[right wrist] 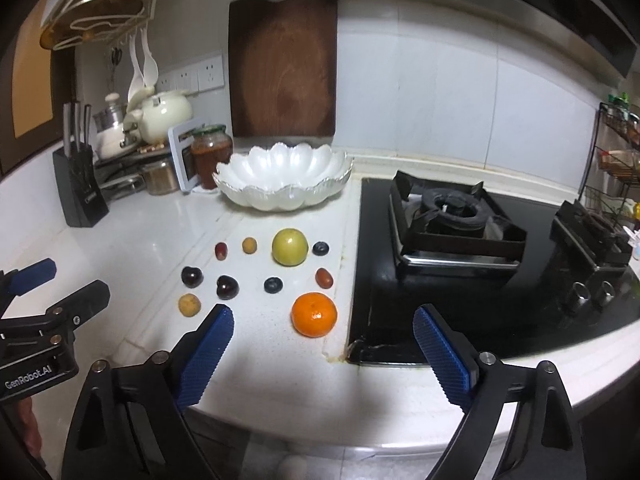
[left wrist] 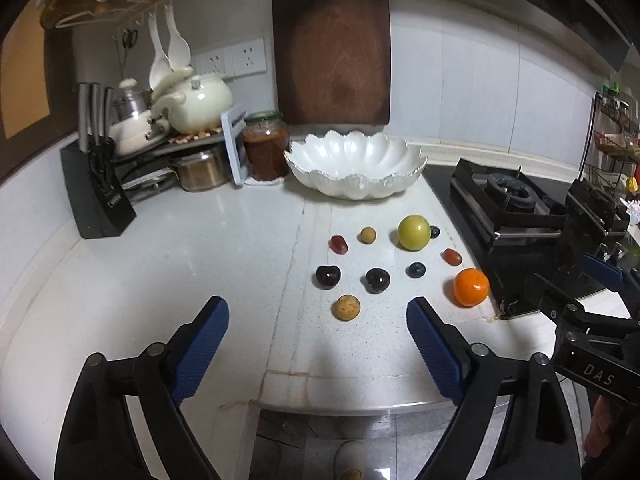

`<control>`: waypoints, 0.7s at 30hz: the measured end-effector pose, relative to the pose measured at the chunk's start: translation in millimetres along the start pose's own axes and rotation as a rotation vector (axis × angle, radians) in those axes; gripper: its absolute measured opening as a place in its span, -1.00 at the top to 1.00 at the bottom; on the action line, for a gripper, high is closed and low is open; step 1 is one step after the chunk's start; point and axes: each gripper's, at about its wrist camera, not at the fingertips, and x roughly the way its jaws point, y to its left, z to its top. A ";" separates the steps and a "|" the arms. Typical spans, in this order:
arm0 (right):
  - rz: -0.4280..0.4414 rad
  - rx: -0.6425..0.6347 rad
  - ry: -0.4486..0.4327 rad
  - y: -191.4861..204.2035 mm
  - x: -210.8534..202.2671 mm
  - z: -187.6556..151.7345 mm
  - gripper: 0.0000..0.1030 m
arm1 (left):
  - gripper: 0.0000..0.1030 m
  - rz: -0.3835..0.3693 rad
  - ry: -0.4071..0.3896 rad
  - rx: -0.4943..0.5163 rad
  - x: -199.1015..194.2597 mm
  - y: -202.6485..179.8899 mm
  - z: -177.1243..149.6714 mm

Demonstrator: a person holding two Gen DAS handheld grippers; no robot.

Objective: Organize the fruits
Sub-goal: 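Close the right tool on the orange while the left tool grasps the tan round fruit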

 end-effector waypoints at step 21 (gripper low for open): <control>0.046 0.004 0.181 -1.4 97.1 -12.3 -0.38 | -0.29 -0.052 0.177 0.032 100.8 -14.6 -10.6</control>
